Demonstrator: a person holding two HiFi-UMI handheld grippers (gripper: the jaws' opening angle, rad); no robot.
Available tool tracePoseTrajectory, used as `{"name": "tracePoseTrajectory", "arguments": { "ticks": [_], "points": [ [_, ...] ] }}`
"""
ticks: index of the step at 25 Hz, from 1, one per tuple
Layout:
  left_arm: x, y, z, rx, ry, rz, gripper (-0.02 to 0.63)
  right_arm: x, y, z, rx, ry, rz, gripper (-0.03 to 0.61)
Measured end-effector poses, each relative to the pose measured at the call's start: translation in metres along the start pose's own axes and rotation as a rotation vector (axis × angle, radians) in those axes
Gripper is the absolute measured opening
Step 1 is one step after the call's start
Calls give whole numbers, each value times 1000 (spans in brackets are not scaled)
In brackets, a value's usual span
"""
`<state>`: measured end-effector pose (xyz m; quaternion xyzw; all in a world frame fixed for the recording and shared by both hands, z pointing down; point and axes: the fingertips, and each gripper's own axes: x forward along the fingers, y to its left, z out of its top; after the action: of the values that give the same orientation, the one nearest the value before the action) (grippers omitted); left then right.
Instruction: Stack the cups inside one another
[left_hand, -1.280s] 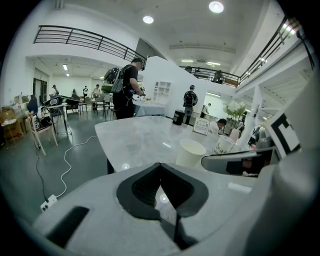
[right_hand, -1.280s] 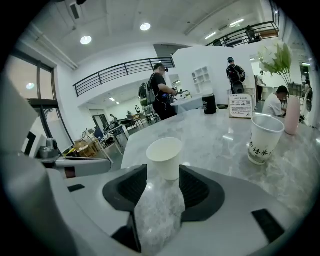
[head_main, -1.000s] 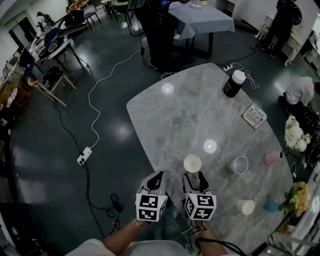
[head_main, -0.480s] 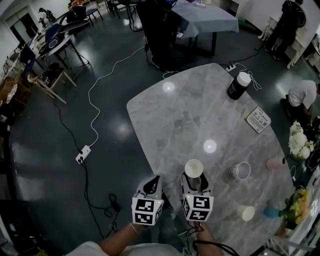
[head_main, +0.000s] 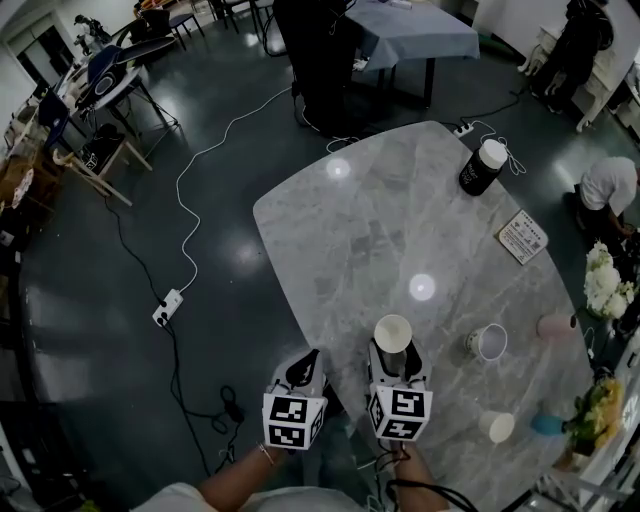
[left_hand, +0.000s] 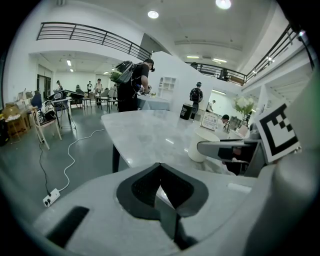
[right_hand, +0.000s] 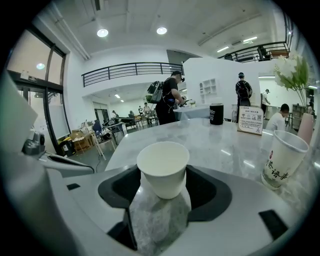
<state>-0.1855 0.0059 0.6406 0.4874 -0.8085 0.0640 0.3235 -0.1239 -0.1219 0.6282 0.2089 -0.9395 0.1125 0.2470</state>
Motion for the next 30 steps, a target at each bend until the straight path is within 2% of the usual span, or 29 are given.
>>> {"name": "tracePoseTrajectory", "arguments": {
  "ticks": [12, 30],
  "points": [
    [6, -10, 8, 29, 1, -30, 3, -9, -9, 14, 27, -47, -33, 244],
    [13, -76, 51, 114, -45, -174, 3, -69, -47, 56, 76, -126, -136, 244]
  ]
}}
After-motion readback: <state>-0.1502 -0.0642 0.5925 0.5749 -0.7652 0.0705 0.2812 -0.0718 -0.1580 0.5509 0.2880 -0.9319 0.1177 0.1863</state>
